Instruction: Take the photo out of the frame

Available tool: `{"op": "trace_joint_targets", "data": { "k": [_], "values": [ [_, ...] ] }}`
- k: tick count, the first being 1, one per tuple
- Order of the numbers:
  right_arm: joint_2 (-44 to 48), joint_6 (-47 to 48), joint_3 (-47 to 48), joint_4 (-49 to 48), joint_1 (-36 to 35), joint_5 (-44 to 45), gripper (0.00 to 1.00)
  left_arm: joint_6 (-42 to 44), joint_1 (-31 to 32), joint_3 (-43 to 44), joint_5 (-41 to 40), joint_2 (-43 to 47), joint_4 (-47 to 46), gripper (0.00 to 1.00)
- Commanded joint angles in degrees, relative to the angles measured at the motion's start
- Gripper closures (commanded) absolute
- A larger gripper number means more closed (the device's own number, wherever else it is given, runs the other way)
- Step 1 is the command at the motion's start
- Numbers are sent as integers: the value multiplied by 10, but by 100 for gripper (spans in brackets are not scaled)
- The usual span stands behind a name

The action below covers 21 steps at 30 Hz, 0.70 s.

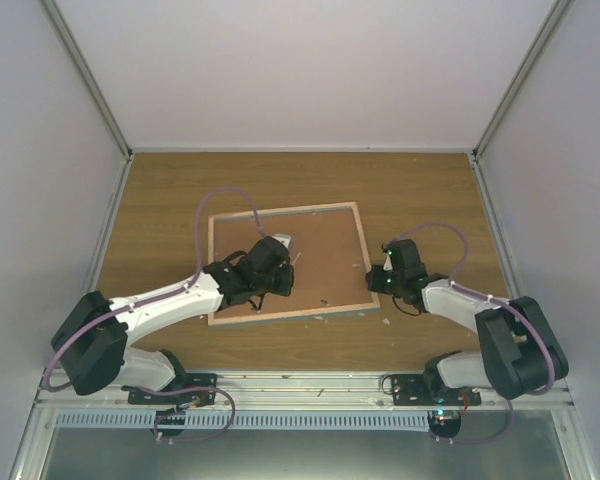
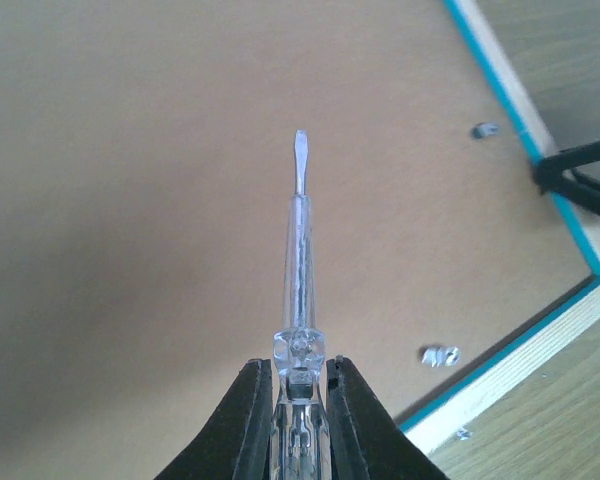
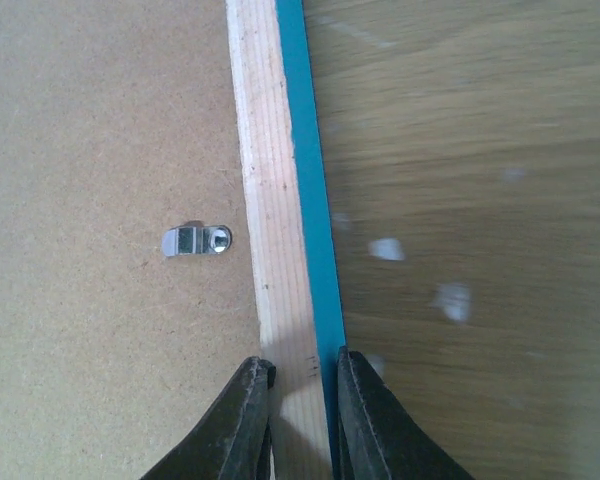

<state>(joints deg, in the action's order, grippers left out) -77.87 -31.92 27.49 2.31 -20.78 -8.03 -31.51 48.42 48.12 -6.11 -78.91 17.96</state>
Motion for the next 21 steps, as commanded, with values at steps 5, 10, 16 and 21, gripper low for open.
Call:
{"op": "trace_joint_targets", "data": {
  "k": [5,10,16,21],
  "values": [
    [78,-120,-39,38,57,66,100,-11,-30,-42,-12,80,0,100],
    [95,-122,-61,52,64,43,93,-13,-35,-55,-12,115,9,100],
    [130,-108,-88,76,62,-8,73,-18,-36,-69,-13,143,17,100],
    [172,-100,-96,103,45,-39,59,-23,-36,-78,-8,166,17,100]
  ]
}}
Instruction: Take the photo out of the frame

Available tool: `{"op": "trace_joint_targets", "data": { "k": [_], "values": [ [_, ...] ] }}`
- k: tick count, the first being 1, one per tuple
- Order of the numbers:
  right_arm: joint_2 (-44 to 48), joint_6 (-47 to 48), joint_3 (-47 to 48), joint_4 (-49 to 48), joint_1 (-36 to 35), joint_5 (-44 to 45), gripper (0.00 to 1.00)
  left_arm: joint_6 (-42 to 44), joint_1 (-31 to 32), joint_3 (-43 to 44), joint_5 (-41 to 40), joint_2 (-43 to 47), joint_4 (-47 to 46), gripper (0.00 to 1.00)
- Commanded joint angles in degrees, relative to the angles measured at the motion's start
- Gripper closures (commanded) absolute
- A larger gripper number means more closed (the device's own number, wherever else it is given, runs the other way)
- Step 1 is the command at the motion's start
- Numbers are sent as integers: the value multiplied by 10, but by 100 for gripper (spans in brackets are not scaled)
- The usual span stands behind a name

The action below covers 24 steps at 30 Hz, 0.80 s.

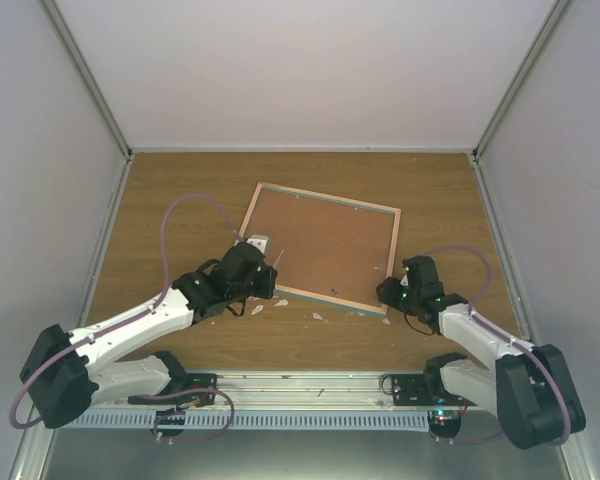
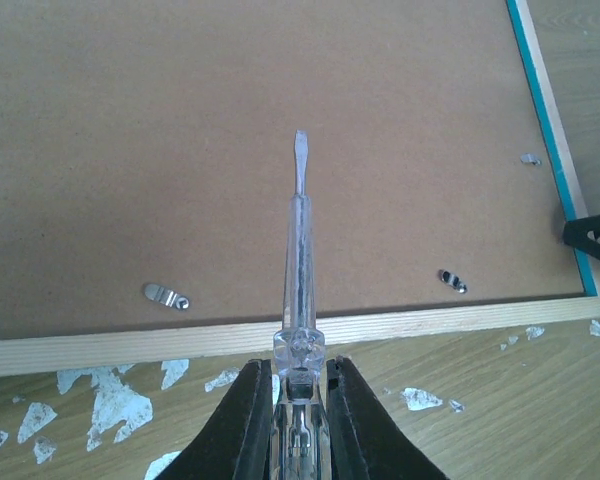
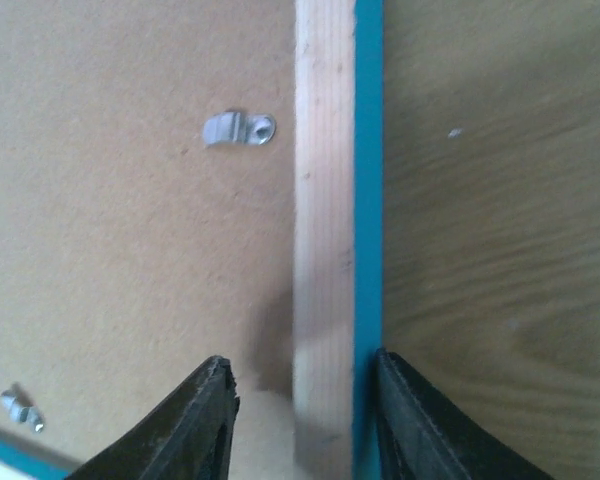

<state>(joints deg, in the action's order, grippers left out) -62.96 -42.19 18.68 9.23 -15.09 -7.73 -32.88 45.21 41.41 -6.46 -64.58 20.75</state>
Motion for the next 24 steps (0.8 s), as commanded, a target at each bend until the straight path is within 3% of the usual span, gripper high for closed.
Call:
{"op": "trace_joint_targets", "data": {
  "k": [1,6,14,24],
  "values": [
    [25,4,-8,37,-15,-51,57,-10,-4,-10,-3,25,-11,100],
    [26,0,-6,46,-60,-73,53,-13,-4,-14,8,36,-11,100],
    [25,-52,15,36,-192,-68,52,-16,-4,-24,14,56,-7,100],
    [-142,-65,148,-35,-365,-40,50,-16,-4,-20,14,61,4,100]
  ]
}}
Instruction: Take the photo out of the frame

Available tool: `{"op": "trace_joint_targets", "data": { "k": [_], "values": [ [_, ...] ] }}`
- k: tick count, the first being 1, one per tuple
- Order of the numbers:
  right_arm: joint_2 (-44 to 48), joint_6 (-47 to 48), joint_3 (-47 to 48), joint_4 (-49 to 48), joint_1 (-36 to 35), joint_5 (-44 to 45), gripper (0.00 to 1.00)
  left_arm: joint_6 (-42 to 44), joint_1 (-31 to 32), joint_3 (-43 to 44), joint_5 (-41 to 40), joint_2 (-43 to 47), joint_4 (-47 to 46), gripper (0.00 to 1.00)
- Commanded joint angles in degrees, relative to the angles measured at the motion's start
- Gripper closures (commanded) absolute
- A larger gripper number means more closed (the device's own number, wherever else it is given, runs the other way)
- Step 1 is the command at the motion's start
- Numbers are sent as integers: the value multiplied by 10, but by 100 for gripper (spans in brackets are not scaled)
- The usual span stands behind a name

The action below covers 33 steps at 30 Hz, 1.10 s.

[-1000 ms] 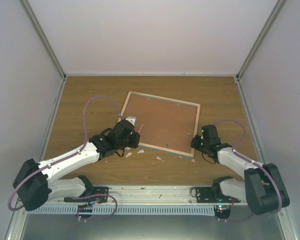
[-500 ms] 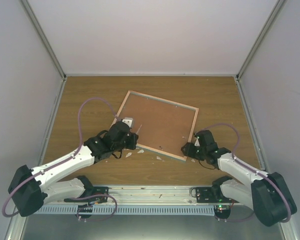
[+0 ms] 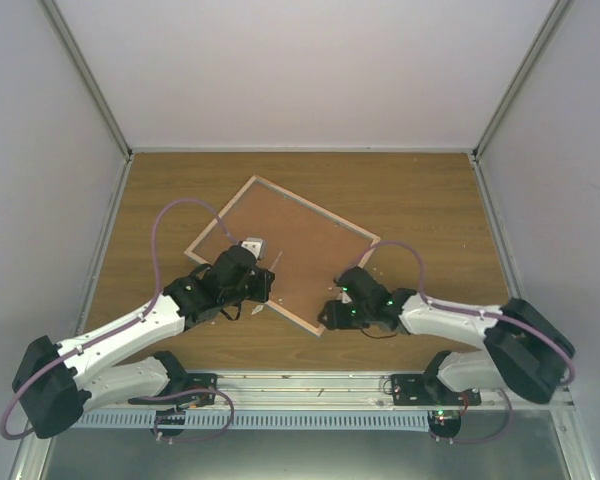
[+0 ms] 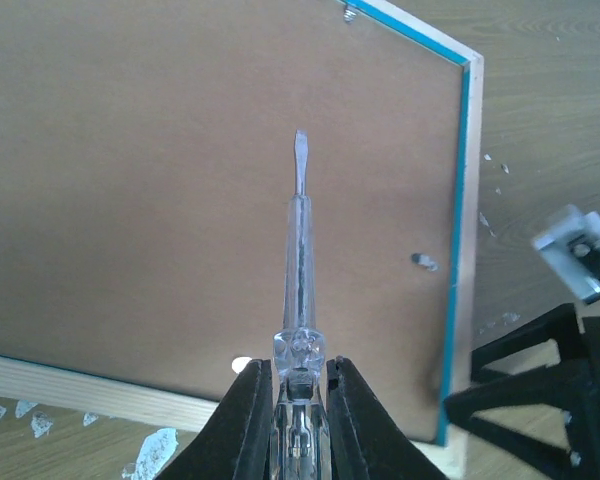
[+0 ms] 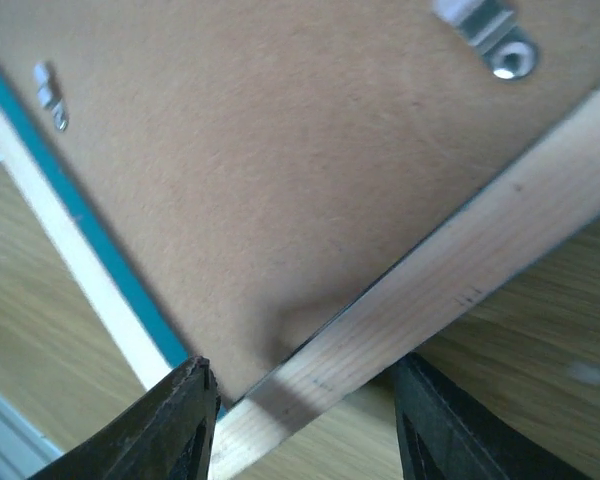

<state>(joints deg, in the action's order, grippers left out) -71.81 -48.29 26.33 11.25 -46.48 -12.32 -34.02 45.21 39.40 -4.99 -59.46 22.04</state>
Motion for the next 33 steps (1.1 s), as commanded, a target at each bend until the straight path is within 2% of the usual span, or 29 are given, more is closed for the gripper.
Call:
{"op": "trace_joint_targets", "data": {
  "k": [1,5,11,14,18,22,27,33],
  "values": [
    [-73,2,90,-56,-65,6,49,-3,-4,1,-2,10,-8,100],
    [-118,36,144,-41,-85,8,47,-1,-4,2,-6,13,-2,100],
    [-121,117,187,22,-64,37,44,5,-8,4,-15,18,6,100],
    [-109,174,204,54,-12,49,43,9,-13,4,-15,19,7,100],
    [-102,260,226,67,91,56,41,15,-19,5,-12,14,3,100],
    [-145,333,270,65,178,40,39,27,-21,6,-1,-3,-9,100],
    [-236,400,340,51,237,28,39,38,-21,8,22,-28,-32,100],
    [-328,446,397,36,267,-16,41,56,-21,16,32,-58,-44,100]
  ]
}}
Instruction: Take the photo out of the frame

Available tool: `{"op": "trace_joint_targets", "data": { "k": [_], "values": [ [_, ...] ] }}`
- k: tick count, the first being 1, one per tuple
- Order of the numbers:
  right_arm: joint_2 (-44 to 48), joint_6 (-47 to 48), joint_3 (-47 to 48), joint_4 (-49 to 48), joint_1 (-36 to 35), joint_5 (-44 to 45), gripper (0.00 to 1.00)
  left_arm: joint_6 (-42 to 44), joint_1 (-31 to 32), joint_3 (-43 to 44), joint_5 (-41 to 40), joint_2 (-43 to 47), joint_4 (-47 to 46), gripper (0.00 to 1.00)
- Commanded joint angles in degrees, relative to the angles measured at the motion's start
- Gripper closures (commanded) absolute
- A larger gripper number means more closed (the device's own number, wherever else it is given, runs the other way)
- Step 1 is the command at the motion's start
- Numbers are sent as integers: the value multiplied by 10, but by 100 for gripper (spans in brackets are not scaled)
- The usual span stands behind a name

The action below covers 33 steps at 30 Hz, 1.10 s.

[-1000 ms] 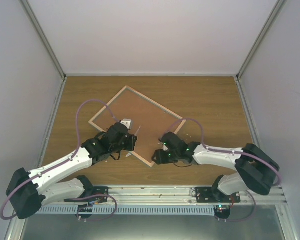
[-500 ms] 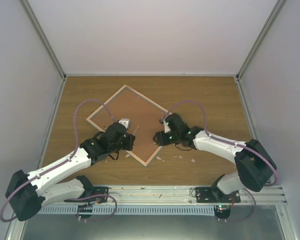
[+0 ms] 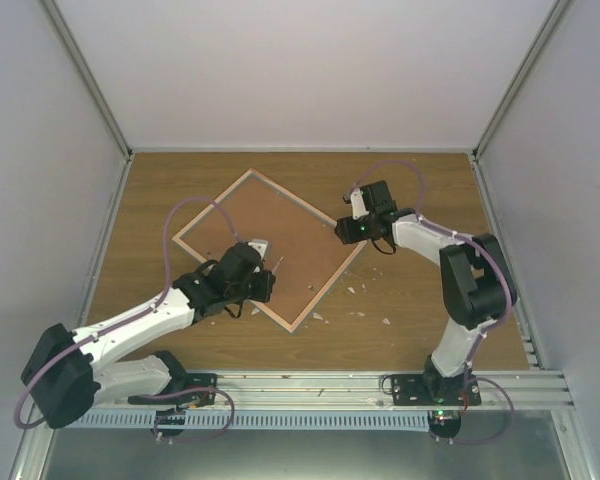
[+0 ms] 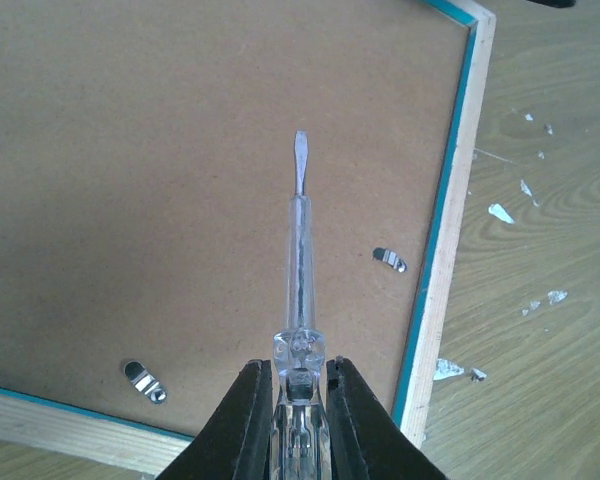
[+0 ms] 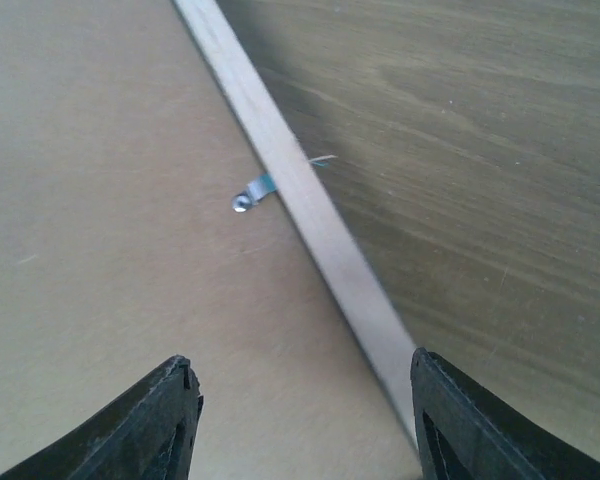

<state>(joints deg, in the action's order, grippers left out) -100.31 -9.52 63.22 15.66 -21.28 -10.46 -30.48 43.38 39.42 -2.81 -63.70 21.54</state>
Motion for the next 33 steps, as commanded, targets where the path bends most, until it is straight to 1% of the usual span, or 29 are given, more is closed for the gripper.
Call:
{"op": "trace_joint_targets", "data": {
  "k": [1,11,14,17,20,24,31,33],
  "values": [
    [-54,62,33,-10,17,-41,41,24,-3,18,10,-22,-39,100],
    [-135,86,73,-21,21,-59,49,39,-3,31,26,-68,-45,100],
    [-148,91,80,-19,22,-59,52,39,-2,31,27,-71,-48,100],
    [-151,93,78,-20,24,-58,58,38,-2,31,46,-75,-49,100],
    [-140,90,62,-23,24,-55,66,38,1,34,55,-80,-51,100],
    [-110,80,23,-30,24,-43,75,40,12,39,61,-92,-51,100],
    [-40,27,-69,-36,24,-1,85,39,36,57,61,-119,-49,100],
    [-13,10,-105,-38,24,5,87,38,44,64,62,-128,-50,100]
  ]
}}
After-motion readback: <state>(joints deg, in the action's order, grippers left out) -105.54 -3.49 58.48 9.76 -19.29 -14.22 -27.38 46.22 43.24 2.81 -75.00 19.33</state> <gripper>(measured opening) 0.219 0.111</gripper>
